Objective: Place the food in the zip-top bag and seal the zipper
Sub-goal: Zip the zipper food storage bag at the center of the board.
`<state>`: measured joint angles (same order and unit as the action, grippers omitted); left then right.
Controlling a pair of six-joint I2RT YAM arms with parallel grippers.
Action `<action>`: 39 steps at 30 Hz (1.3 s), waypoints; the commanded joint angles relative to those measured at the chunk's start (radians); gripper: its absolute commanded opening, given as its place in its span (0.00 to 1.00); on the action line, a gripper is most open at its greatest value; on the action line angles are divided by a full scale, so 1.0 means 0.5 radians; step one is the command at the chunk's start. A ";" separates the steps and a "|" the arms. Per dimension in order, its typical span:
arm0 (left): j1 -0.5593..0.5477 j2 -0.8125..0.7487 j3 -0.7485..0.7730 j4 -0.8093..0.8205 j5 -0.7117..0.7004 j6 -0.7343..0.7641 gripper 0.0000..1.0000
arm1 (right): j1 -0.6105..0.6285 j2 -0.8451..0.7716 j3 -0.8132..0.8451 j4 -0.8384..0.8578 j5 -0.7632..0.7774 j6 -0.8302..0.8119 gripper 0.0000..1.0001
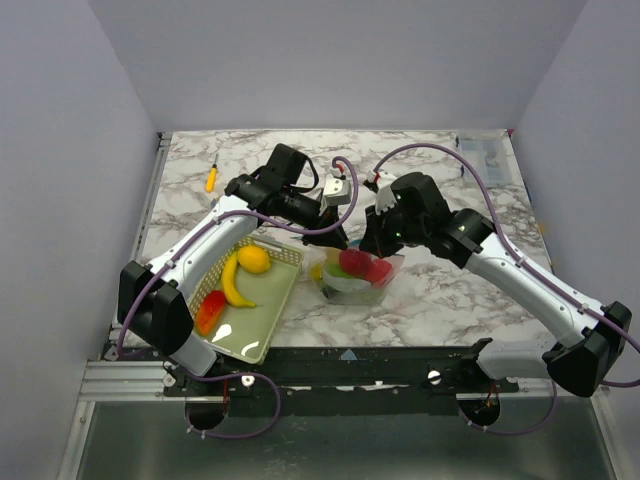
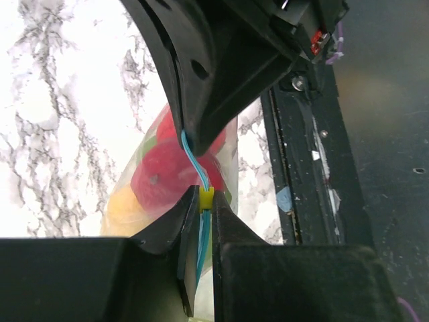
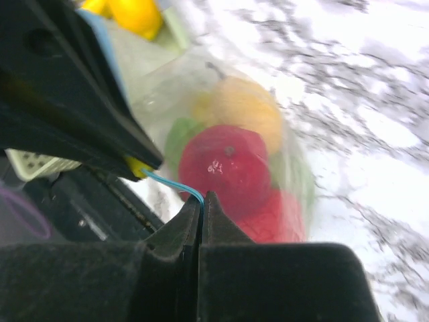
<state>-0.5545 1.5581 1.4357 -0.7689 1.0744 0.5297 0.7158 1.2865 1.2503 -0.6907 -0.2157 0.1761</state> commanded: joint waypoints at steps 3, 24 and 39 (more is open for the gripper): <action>-0.005 -0.005 0.031 0.024 -0.066 -0.084 0.00 | -0.034 -0.078 -0.106 -0.173 1.213 0.420 0.00; 0.044 -0.023 0.001 0.096 -0.203 -0.177 0.00 | -0.033 -0.327 -0.166 -0.501 1.638 0.636 0.00; 0.044 -0.296 -0.028 0.342 -0.865 -0.600 0.50 | -0.033 -0.307 -0.137 -0.381 1.509 0.597 0.00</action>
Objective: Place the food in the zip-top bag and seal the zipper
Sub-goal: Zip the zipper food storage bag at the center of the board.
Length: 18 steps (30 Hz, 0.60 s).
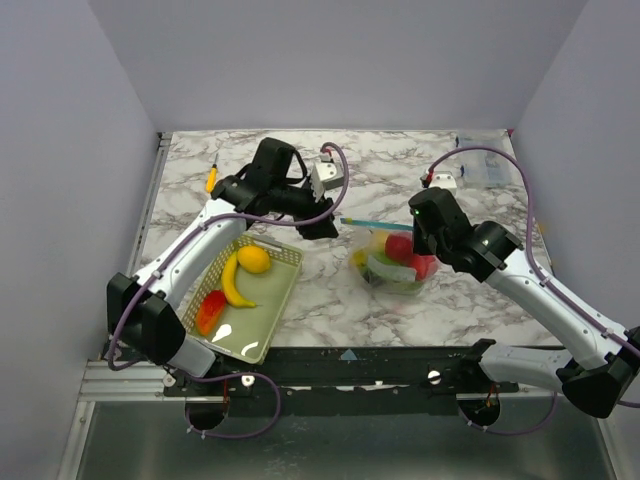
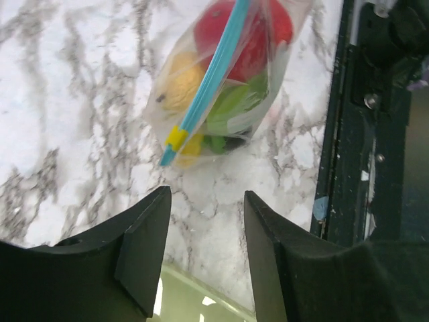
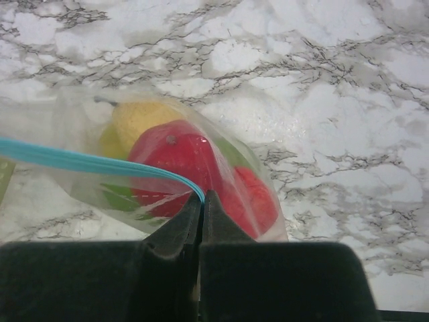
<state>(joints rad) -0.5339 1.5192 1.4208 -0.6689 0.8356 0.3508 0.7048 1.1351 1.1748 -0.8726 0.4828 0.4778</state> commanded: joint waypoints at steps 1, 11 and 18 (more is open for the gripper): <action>0.003 -0.251 0.012 0.153 -0.476 -0.290 0.50 | -0.012 -0.008 0.019 -0.013 0.145 0.004 0.00; -0.009 -0.650 -0.200 0.374 -0.677 -0.425 0.56 | -0.011 0.024 0.077 -0.003 0.305 0.068 0.00; -0.033 -0.820 -0.306 0.460 -0.740 -0.384 0.56 | -0.011 -0.069 -0.073 0.059 -0.051 0.028 0.13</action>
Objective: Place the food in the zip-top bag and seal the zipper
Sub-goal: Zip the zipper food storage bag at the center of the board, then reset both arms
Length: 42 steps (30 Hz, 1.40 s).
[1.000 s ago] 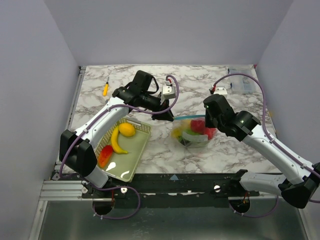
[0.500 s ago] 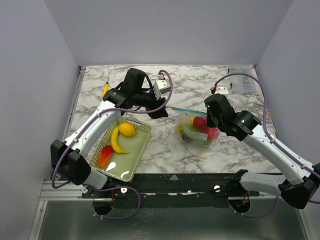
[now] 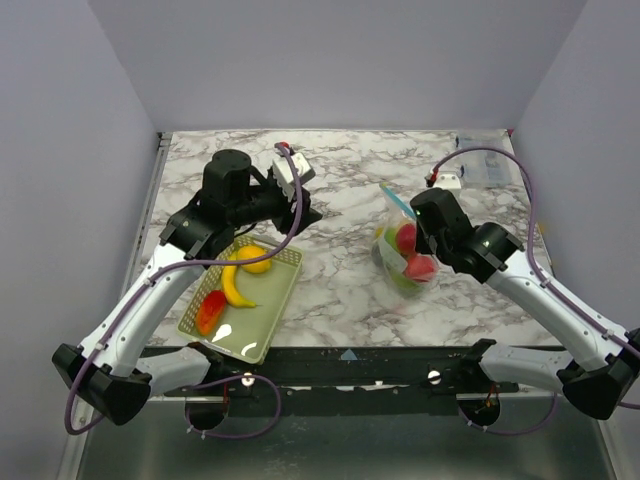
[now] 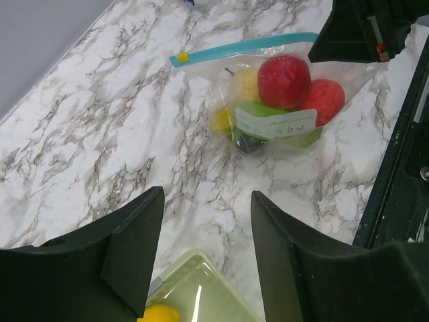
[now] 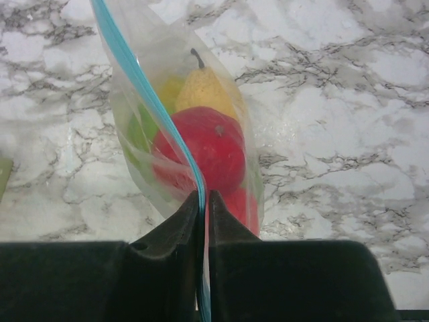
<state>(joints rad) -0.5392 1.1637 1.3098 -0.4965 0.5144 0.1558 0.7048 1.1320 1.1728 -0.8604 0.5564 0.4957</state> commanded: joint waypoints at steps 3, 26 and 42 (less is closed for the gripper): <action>-0.032 -0.150 -0.118 0.177 -0.105 -0.020 0.56 | -0.011 -0.113 -0.068 0.091 -0.288 -0.032 0.31; -0.201 -0.515 -0.142 0.198 -0.115 -0.158 0.60 | -0.011 -0.154 0.325 0.086 -0.531 -0.025 0.82; -0.205 -1.001 -0.068 0.418 -0.819 -0.421 0.99 | -0.011 -0.935 0.456 0.408 -0.124 -0.264 1.00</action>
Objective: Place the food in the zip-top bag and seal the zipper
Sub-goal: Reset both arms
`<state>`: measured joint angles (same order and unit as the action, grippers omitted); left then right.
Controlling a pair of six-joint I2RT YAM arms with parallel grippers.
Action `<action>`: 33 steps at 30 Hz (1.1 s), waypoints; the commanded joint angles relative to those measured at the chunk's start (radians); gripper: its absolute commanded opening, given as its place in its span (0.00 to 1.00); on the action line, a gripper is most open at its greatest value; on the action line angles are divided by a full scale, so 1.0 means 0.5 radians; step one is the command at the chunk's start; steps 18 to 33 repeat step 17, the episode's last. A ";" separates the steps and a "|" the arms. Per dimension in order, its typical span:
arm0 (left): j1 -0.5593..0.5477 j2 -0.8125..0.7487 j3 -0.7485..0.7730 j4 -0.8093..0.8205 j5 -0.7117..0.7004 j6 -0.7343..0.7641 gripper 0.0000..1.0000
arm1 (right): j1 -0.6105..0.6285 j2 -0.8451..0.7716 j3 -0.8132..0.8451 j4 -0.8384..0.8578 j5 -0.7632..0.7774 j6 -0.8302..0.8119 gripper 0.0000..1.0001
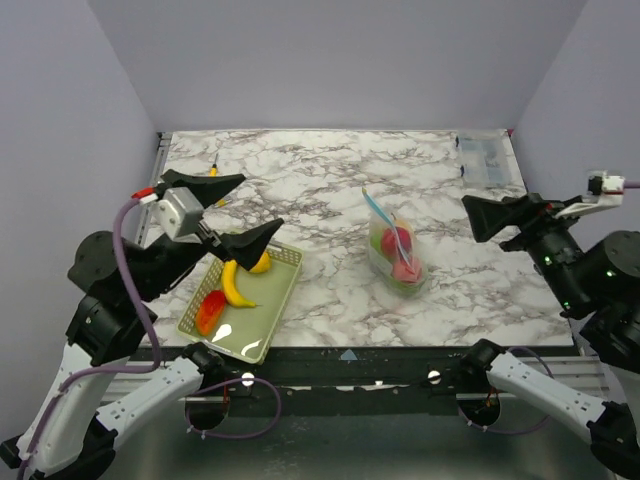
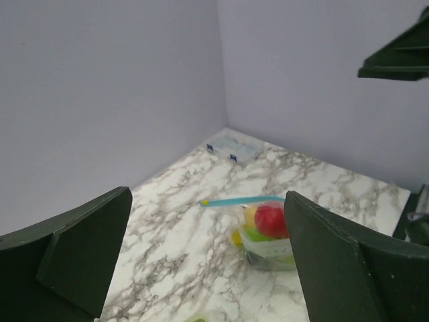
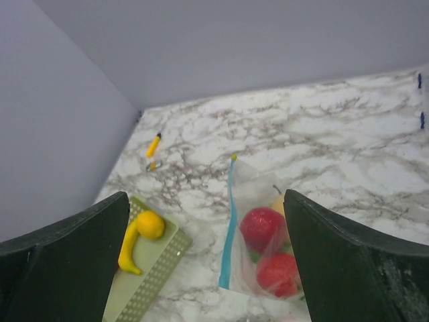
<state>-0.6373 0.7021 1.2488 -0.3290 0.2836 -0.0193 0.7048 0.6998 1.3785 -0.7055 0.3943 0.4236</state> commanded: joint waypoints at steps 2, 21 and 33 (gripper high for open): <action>-0.008 -0.113 0.057 0.112 -0.424 -0.058 0.99 | -0.011 -0.100 0.081 0.100 0.262 -0.159 1.00; -0.009 -0.188 0.201 0.159 -0.736 0.158 0.99 | -0.011 -0.293 0.147 0.088 0.364 -0.287 1.00; -0.009 -0.188 0.201 0.159 -0.736 0.158 0.99 | -0.011 -0.293 0.147 0.088 0.364 -0.287 1.00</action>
